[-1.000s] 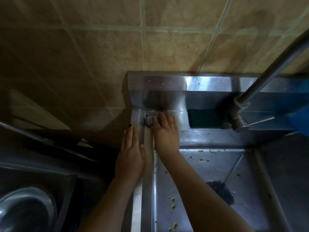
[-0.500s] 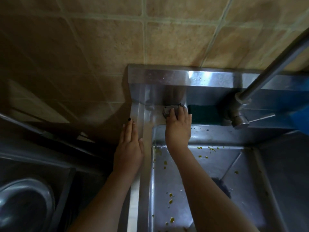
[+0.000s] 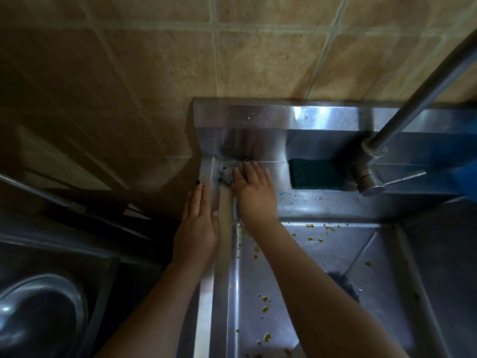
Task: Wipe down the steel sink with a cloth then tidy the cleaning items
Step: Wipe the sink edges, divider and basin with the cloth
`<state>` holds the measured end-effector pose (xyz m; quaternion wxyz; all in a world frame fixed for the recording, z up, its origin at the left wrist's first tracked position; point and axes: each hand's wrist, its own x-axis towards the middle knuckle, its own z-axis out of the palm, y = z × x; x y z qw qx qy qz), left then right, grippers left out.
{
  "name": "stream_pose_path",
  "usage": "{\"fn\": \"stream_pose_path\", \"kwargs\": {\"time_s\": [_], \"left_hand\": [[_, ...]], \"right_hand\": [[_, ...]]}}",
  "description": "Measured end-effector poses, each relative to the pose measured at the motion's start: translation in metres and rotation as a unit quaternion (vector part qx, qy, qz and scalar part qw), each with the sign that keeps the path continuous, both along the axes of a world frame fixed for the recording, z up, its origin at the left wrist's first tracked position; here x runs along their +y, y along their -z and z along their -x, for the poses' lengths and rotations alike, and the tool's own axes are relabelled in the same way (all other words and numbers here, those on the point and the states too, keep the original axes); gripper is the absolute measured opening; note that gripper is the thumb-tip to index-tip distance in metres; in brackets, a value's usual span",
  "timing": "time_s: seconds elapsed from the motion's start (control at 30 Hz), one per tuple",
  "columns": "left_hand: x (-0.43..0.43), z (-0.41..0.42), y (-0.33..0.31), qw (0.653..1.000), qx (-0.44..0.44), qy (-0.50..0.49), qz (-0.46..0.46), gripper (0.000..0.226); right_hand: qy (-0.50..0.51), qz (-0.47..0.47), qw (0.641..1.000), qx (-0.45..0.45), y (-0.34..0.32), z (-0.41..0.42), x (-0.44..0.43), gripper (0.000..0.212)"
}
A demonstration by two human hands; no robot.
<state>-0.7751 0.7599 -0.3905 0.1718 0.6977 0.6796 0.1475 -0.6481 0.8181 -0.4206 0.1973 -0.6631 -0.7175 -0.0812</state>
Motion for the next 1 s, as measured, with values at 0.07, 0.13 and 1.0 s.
{"fn": "stream_pose_path", "kwargs": {"time_s": [0.07,0.13,1.0], "left_hand": [[-0.001,0.0,-0.001,1.0,-0.004,0.002,-0.001,0.056],[-0.002,0.0,-0.001,1.0,-0.003,0.0,0.007,0.054],[0.0,-0.001,-0.003,1.0,-0.005,-0.003,0.017,0.054]], "right_hand": [[0.032,-0.002,0.999,-0.008,-0.002,-0.012,-0.002,0.04],[0.064,0.011,0.998,-0.01,-0.002,-0.025,-0.004,0.038],[0.001,0.033,0.998,0.053,-0.007,-0.005,0.0,0.028]]}}
